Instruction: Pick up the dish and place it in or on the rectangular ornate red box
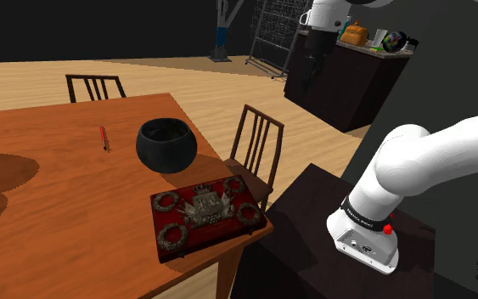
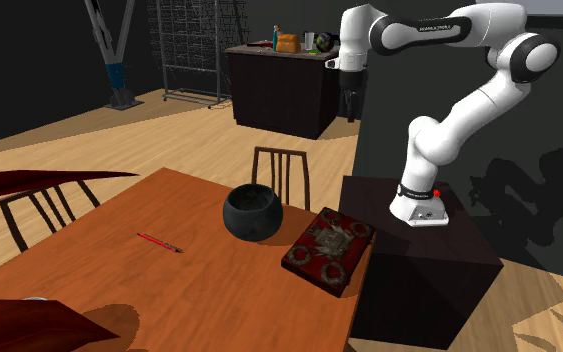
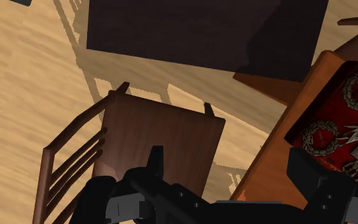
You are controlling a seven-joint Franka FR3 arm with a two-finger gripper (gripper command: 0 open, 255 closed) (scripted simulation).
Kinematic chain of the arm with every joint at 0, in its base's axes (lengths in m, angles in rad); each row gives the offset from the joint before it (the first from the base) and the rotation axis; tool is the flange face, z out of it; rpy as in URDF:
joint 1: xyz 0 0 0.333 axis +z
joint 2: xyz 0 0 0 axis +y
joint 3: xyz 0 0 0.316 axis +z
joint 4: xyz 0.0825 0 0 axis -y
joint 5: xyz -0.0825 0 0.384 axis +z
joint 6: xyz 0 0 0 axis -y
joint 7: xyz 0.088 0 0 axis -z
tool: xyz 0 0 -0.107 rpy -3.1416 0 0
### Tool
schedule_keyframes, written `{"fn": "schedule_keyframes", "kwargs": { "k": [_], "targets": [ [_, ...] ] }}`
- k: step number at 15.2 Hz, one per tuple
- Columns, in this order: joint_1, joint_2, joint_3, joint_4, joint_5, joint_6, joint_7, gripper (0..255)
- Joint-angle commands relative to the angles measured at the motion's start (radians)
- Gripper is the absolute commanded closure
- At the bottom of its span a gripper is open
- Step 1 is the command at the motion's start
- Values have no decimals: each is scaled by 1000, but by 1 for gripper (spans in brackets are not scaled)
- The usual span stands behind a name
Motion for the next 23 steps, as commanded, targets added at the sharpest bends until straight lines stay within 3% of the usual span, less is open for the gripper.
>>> {"fn": "schedule_keyframes", "kwargs": {
  "k": [1, 7, 13, 23],
  "targets": [
    [0, 0, 0, 0, 0, 0, 0, 0],
    [30, 163, 116, 30, 25, 153, 130, 0],
    [42, 363, 224, 115, 4, 280, 267, 0],
    [54, 750, 362, 373, -160, 385, 531, 0]
  ]
}}
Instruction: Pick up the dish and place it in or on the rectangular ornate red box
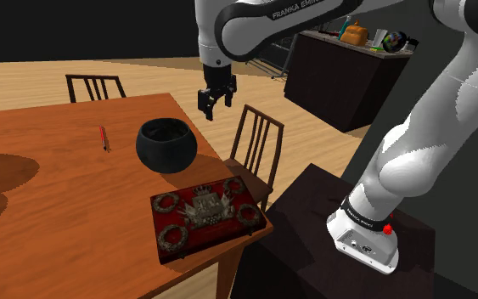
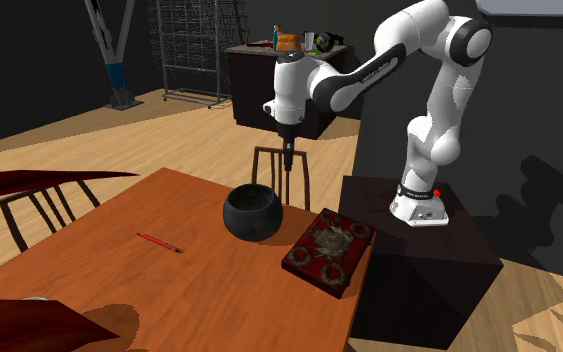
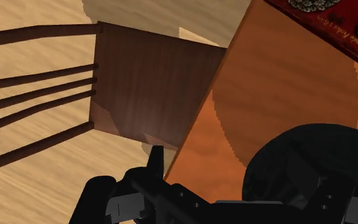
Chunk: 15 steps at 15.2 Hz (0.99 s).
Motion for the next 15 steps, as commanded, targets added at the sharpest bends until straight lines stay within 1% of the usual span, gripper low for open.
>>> {"fn": "schedule_keyframes", "kwargs": {
  "k": [1, 4, 9, 15],
  "targets": [
    [7, 87, 18, 70, -48, 6, 56, 0],
    [31, 215, 33, 182, -122, -2, 134, 0],
    [95, 429, 28, 402, -236, -47, 234, 0],
    [87, 452, 16, 355, -252, 21, 245, 0]
  ]
}}
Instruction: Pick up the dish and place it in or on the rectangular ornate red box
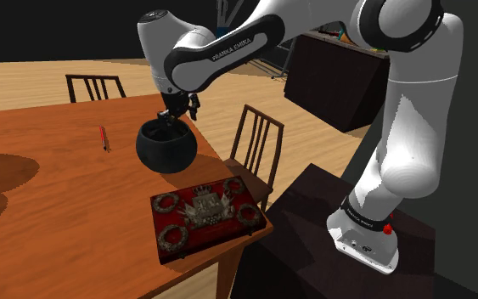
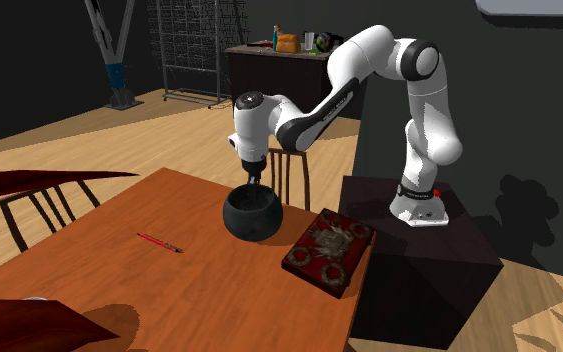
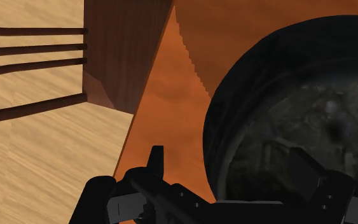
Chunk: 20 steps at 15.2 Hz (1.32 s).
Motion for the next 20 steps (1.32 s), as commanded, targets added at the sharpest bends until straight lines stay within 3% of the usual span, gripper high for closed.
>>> {"fn": "schedule_keyframes", "kwargs": {
  "k": [1, 10, 11, 20],
  "targets": [
    [-3, 10, -4, -11, -7, 22, 3, 0],
    [-3, 13, -5, -15, -9, 28, 5, 0],
    [-3, 13, -5, -15, -9, 28, 5, 255],
    [-3, 13, -5, -15, -9, 28, 5, 255]
  ]
}}
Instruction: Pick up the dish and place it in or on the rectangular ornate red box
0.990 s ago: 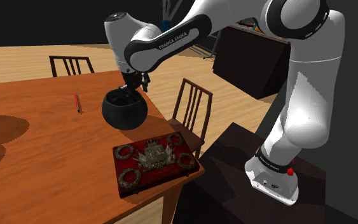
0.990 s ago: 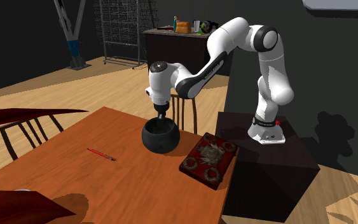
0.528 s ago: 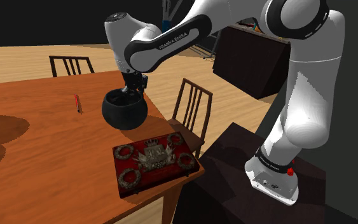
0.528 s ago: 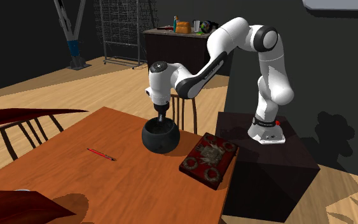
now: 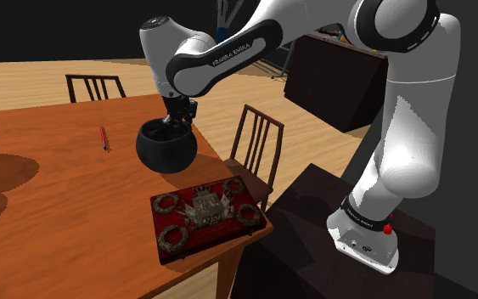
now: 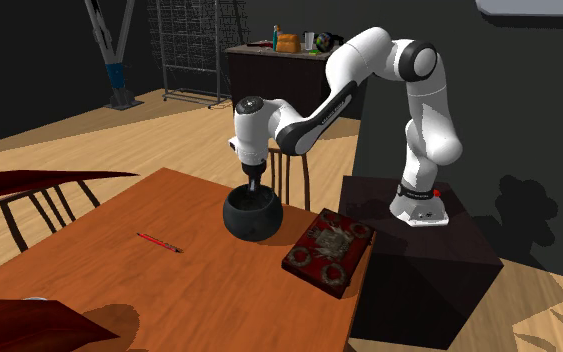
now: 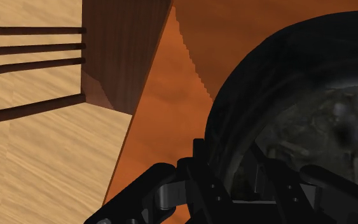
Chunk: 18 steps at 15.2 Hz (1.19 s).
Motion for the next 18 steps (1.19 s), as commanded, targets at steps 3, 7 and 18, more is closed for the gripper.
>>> {"fn": "schedule_keyframes", "kwargs": {
  "k": [3, 7, 18],
  "targets": [
    [-1, -17, 4, 17, 10, -31, -13, 255],
    [-2, -37, 8, 43, 23, -74, -29, 255],
    [-1, -77, 16, 135, 50, -198, -71, 255]
  ]
}}
